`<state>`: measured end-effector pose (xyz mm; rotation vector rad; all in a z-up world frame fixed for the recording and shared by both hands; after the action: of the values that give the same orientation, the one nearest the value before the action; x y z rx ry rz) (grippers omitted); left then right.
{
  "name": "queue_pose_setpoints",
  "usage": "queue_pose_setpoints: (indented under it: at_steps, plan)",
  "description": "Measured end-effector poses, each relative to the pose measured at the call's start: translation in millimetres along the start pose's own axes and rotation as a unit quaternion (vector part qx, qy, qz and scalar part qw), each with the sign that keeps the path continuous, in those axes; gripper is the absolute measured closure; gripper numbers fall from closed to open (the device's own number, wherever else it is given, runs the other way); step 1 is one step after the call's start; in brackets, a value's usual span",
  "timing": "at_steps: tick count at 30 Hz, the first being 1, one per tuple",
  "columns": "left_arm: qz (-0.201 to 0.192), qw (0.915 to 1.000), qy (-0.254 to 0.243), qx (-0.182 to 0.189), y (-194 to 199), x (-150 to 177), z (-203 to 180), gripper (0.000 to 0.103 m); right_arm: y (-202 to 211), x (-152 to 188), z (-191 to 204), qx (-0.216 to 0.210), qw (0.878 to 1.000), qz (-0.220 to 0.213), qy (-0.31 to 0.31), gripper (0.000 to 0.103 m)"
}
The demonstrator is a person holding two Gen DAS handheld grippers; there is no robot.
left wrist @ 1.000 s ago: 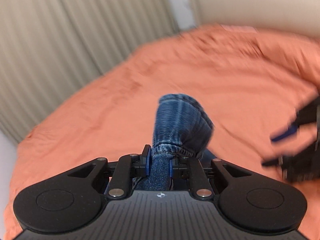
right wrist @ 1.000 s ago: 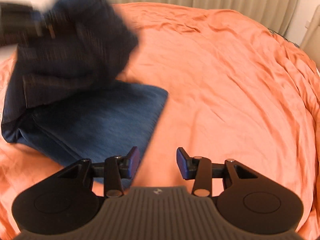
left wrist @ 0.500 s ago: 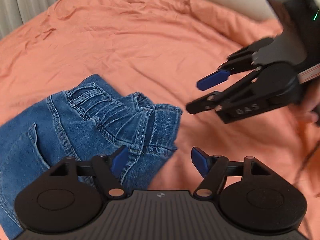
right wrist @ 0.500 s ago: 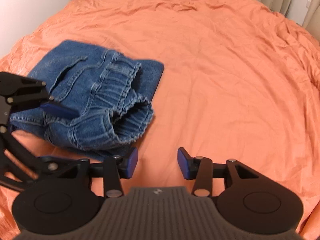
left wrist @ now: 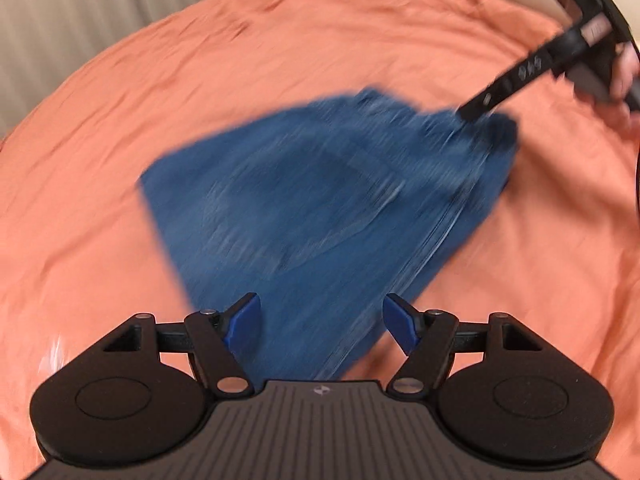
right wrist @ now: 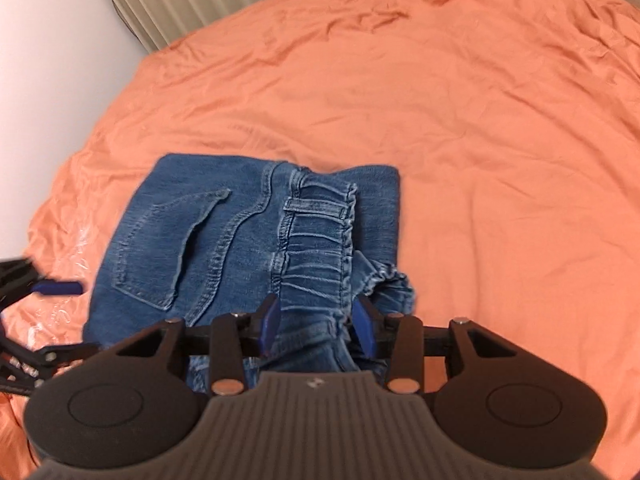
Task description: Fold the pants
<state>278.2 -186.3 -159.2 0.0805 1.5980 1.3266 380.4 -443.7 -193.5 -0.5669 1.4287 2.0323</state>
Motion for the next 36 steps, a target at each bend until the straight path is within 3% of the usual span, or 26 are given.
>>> queue_pose_setpoints:
  at_steps: [4,6,8,10,12,16,19,22,24,25,31,32,33,36]
  plan:
    - [0.019,0.9994,0.014,-0.026,2.7,38.0,20.1,0.021,-31.2,10.7,-4.4,0.03,0.999,0.042,-0.012,0.067]
    - [0.025,0.9989,0.025,-0.031,2.0,52.0,24.0,0.021,-38.7,13.5,-6.0,0.037,0.997,0.053,-0.03,0.076]
    - [0.033,0.9981,0.029,-0.043,-1.4,61.8,28.9,0.03,-31.7,6.7,2.0,0.053,0.998,0.041,0.003,0.093]
    - [0.034,0.9975,0.031,-0.054,-5.6,66.3,32.2,0.032,-14.1,-5.5,18.8,0.051,0.997,0.023,0.054,0.099]
    - [0.03,0.9973,0.043,-0.052,-7.2,68.0,33.3,0.04,10.5,-19.8,39.3,0.02,0.996,0.0,0.082,0.103]
    - [0.021,0.9983,0.042,-0.036,-6.9,64.7,27.2,0.07,64.0,-34.1,82.3,-0.03,0.991,-0.029,0.124,0.103]
    - [0.014,0.9987,0.025,-0.042,-3.9,64.6,22.7,0.073,85.9,-31.3,87.0,0.003,0.987,-0.042,0.155,0.103]
    - [0.015,0.9983,0.037,-0.042,-4.2,65.4,24.2,0.073,77.8,-27.2,58.6,0.035,0.992,-0.034,0.117,0.097]
    - [0.021,0.9978,0.05,-0.04,-6.2,67.0,27.2,0.073,58.5,-20.2,36.1,0.038,0.997,-0.011,0.074,0.058]
    - [0.026,0.9974,0.055,-0.039,-6.8,66.6,28.5,0.073,49.7,-17.3,26.7,0.046,0.997,-0.009,0.063,0.057]
    - [0.041,0.996,0.071,-0.034,-12.5,67.9,32.1,0.073,-3.7,7.3,-12.1,0.043,0.998,0.042,-0.018,0.059]
    - [0.043,0.9961,0.07,-0.034,-13.6,68.3,32.0,0.073,-9.5,9.2,-14.5,0.031,0.998,0.045,-0.037,0.064]
    - [0.045,0.9959,0.071,-0.034,-14.7,68.5,32.3,0.073,-13.4,9.2,-15.9,0.017,0.997,0.045,-0.056,0.081]
    - [0.052,0.9946,0.083,-0.033,-19.1,69.6,34.9,0.072,-13.1,-1.5,-3.5,-0.018,0.998,0.035,-0.057,0.092]
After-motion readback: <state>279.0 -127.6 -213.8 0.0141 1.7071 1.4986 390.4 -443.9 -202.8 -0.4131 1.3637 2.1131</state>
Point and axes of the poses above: each gripper's, at about its wrist camera, not at the fingertips, and y roughly against the way its jaws point, z to its left, x to its underside, the point moved 8 cm from there along -y, roughly the way its jaws point, and after that the axes turned 12 degrees about -z, right-handed, at the moved point
